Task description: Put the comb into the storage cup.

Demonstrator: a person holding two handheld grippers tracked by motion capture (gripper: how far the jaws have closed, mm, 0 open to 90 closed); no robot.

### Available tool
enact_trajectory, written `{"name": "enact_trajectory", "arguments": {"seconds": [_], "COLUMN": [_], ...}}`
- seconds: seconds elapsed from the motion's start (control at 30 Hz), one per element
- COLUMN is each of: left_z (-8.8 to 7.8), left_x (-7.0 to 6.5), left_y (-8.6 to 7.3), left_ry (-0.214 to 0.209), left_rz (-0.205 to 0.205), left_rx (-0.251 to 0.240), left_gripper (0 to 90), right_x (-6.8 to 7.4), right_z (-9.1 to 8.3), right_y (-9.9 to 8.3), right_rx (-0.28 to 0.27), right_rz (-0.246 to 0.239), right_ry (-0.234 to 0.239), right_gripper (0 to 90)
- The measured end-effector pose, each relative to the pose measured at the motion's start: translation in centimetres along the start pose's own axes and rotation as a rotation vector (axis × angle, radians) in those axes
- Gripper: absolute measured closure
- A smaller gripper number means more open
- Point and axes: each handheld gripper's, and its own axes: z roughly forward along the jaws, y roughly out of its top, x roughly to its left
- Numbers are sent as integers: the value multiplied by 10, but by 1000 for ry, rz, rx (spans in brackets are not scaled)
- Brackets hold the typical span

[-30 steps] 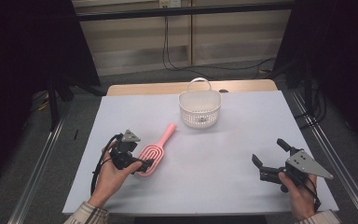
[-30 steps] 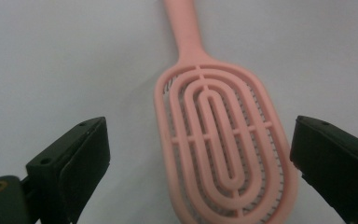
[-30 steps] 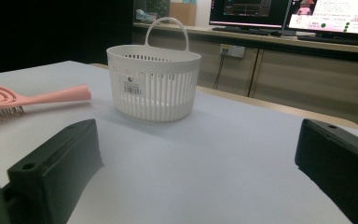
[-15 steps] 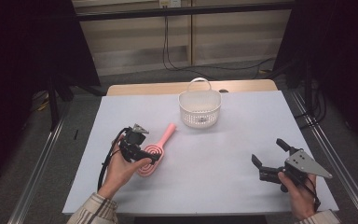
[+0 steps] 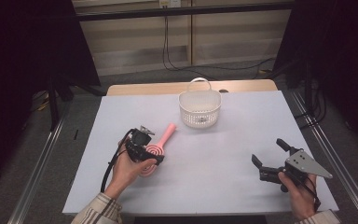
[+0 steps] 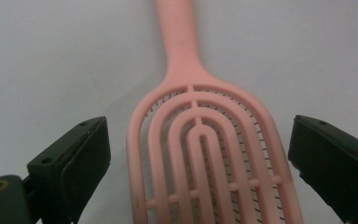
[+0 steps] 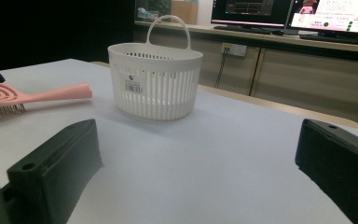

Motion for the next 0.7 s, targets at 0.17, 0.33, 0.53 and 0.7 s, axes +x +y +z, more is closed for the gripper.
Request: {"name": "enact_trajectory", "arguments": {"seconds": [0.17, 0.33, 0.53, 0.7], "left_z": [9, 13, 14, 16], "left_x": [0, -3, -3, -3], "left_y": [3, 2, 4, 8], "left_ry": [5, 20, 22, 23], "left_rz": [-13, -4, -27, -22], "left_rx": [34, 67, 69, 85], "left_gripper": [83, 107, 118, 127], "right_x": [0, 0, 0, 0], "right_z": [0, 0, 0, 0], "right_y": [0, 0, 0, 0], "right_rx": [2, 4, 1, -1], "right_rz": [1, 4, -5, -3], "right_ry": [1, 1, 5, 3], "right_gripper": [0, 0, 0, 0]}}
